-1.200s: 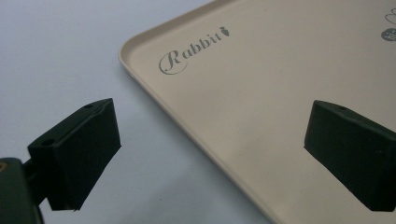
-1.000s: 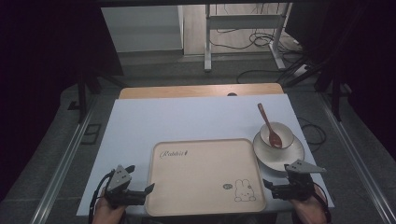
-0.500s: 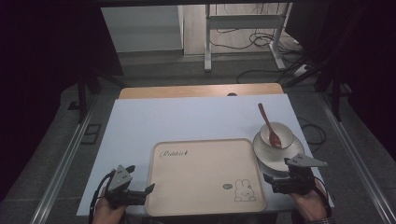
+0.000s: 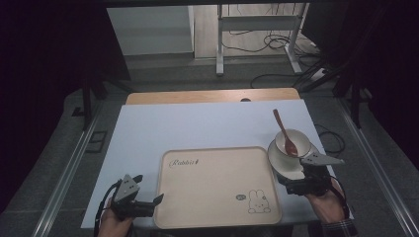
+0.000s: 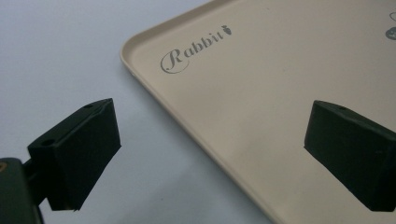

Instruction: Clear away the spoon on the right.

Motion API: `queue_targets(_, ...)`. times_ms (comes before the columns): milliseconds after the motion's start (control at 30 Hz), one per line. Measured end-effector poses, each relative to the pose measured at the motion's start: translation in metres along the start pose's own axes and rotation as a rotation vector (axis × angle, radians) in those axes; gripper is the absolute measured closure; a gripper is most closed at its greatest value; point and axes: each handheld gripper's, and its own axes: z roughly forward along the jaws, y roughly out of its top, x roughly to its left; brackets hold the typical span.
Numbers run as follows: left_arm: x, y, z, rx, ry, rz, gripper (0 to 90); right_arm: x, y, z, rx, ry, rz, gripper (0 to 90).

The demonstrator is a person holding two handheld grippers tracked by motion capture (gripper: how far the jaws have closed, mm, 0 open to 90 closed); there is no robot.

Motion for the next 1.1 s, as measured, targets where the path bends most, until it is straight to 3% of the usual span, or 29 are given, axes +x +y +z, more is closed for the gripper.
queue_targets(133,0.0,0.0,0.0,0.001,0.001,0.001,3.3,-0.004,0.006,0.001,-0.007,0.025,-0.002,0.0)
queue_targets(567,0.0,0.0,0.0,0.001,0.002,0.002,3.3,-0.008,0.025,0.01,-0.01,0.006,-0.043,0.0)
queue_targets(1100,0.0,0.0,0.0,0.0,0.001,0.002,3.3,-0.024,0.044,0.024,-0.021,0.0,-0.006,0.0)
